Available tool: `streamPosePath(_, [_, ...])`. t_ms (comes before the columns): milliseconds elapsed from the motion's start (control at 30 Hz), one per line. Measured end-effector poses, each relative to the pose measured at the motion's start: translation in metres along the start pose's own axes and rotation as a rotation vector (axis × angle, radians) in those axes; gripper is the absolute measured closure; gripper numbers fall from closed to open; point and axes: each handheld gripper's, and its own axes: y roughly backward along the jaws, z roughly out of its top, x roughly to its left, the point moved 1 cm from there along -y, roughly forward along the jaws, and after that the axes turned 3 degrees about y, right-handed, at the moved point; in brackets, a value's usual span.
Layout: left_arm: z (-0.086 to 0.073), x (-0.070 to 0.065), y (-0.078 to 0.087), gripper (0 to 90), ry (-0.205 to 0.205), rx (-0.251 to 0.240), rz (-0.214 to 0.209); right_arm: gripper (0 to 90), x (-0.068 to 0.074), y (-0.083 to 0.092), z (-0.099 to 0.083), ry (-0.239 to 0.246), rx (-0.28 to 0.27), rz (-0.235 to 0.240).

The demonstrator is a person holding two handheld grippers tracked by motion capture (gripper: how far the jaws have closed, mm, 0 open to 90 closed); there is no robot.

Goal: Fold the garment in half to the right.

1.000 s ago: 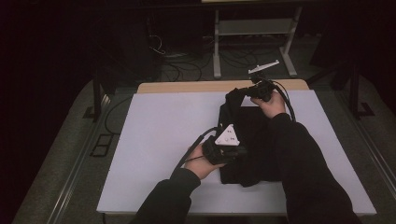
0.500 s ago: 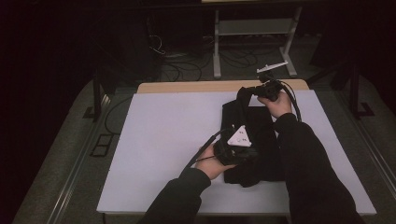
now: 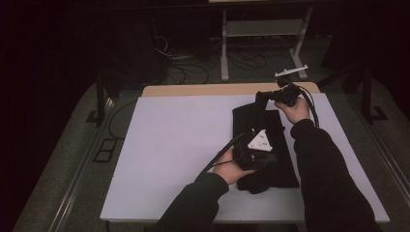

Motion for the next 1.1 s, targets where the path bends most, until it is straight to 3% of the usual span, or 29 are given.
streamPosePath(733, [-0.001, -0.006, -0.041, 83.8, 0.000, 0.083, -0.050, 86.4, -0.024, -0.007, -0.032, -0.089, -0.010, 0.029])
streamPosePath(933, [-0.002, -0.006, -0.050, 83.7, 0.014, 0.099, -0.071, 86.4, -0.032, -0.012, -0.045, -0.108, -0.005, 0.022])
streamPosePath(1100, [0.000, -0.011, -0.059, 83.7, 0.001, 0.122, -0.067, 86.2, -0.038, -0.013, -0.054, -0.125, -0.004, 0.000])
